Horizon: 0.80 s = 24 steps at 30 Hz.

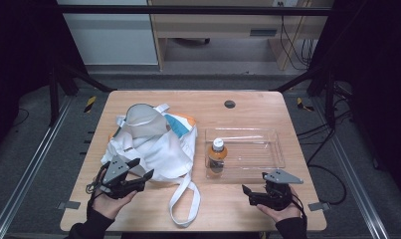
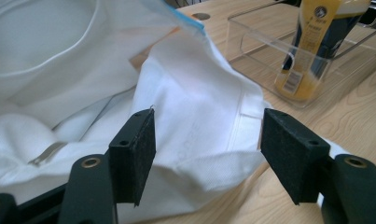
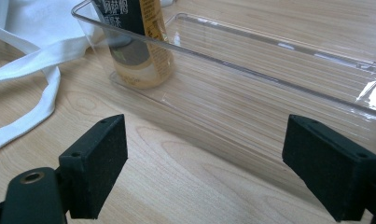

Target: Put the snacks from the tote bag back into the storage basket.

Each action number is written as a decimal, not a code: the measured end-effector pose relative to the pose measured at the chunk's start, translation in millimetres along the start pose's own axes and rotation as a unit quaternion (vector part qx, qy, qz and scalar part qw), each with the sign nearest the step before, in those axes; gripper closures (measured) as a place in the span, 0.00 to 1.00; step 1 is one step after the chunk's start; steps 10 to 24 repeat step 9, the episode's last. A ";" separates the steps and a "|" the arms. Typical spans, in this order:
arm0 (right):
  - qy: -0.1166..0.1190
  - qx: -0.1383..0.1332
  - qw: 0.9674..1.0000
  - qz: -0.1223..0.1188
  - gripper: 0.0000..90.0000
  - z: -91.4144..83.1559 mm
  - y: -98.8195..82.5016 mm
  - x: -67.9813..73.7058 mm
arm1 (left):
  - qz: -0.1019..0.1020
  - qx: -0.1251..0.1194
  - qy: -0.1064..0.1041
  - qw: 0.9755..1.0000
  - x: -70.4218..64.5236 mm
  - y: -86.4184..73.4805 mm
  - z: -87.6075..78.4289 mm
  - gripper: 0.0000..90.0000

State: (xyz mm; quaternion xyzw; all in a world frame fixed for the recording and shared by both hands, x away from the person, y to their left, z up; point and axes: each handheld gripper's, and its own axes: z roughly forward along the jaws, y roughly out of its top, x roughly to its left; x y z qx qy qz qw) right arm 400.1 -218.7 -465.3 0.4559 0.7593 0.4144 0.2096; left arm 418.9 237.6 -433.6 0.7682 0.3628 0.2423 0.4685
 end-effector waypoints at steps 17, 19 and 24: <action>-0.002 -0.001 1.000 0.001 0.16 -0.5 -0.5 -0.9 | -0.016 0.006 0.026 1.000 16.9 -21.5 -15.1 0.39; -0.002 -0.001 1.000 0.001 0.16 -0.5 -0.5 -0.9 | -0.016 0.006 0.026 1.000 16.9 -21.5 -15.1 0.39; -0.002 -0.001 1.000 0.001 0.16 -0.5 -0.5 -0.9 | -0.016 0.006 0.026 1.000 16.9 -21.5 -15.1 0.39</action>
